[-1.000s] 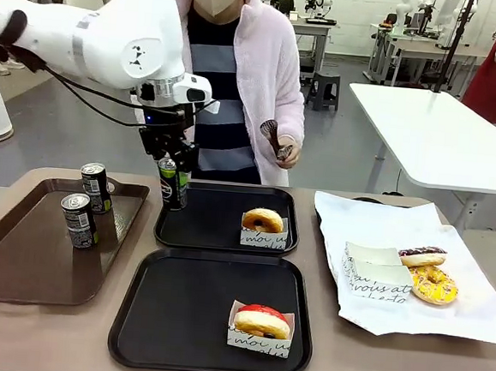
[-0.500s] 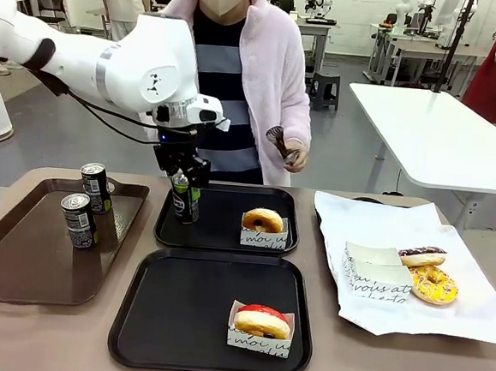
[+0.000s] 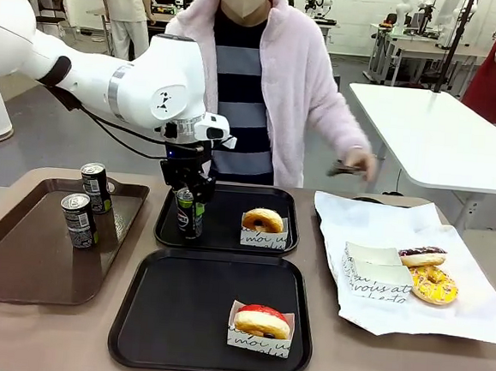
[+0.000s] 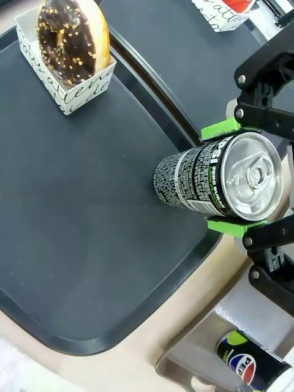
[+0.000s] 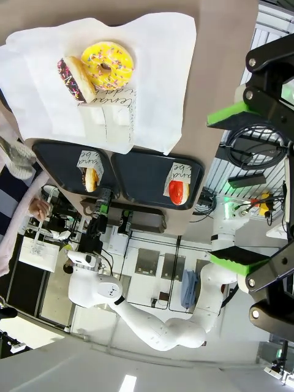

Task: Set up donuts and drinks on trays.
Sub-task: Pick up one Pepsi coke and place it on the Flat Tray.

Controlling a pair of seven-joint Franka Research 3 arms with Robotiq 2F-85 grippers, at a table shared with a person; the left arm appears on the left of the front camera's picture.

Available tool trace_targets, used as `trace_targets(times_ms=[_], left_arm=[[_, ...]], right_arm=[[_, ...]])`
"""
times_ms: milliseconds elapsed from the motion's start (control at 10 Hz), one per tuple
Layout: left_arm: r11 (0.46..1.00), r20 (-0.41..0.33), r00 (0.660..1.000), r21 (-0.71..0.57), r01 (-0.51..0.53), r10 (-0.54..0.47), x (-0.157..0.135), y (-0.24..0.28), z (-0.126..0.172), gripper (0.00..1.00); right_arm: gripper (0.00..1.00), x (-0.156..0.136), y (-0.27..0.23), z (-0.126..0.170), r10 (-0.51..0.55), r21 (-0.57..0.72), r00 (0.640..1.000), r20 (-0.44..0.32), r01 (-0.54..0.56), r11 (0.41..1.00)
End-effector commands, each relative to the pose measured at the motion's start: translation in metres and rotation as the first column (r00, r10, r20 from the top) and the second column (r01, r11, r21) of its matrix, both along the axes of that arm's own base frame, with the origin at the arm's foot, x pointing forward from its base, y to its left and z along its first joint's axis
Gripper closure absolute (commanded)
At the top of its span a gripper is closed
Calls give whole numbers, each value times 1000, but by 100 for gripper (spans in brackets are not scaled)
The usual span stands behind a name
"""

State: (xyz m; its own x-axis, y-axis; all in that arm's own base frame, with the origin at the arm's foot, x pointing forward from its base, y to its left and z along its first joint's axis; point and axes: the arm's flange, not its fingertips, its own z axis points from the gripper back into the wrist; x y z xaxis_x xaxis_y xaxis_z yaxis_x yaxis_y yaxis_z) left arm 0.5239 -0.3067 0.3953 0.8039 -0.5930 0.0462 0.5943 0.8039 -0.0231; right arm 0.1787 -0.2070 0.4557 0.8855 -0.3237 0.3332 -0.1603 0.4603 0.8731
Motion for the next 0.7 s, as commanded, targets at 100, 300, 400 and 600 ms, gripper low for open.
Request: trace_targets(times_ms=[100,300,400,600], left_arm=[[1000,43,999,6,6,-6,-3,0,6,0],[1000,41,999,-2,16,-16,-4,1,9,0],[1000,49,999,-11,16,-16,-5,3,15,0],[1000,68,998,-20,21,-20,-7,7,24,0]], right_arm=[[0,2,-1,1,-2,20,1000,25,2,1000],[0,2,-1,1,-2,20,1000,25,2,1000],[0,2,-1,1,-2,20,1000,25,2,1000],[0,2,-1,1,-2,20,1000,25,2,1000]])
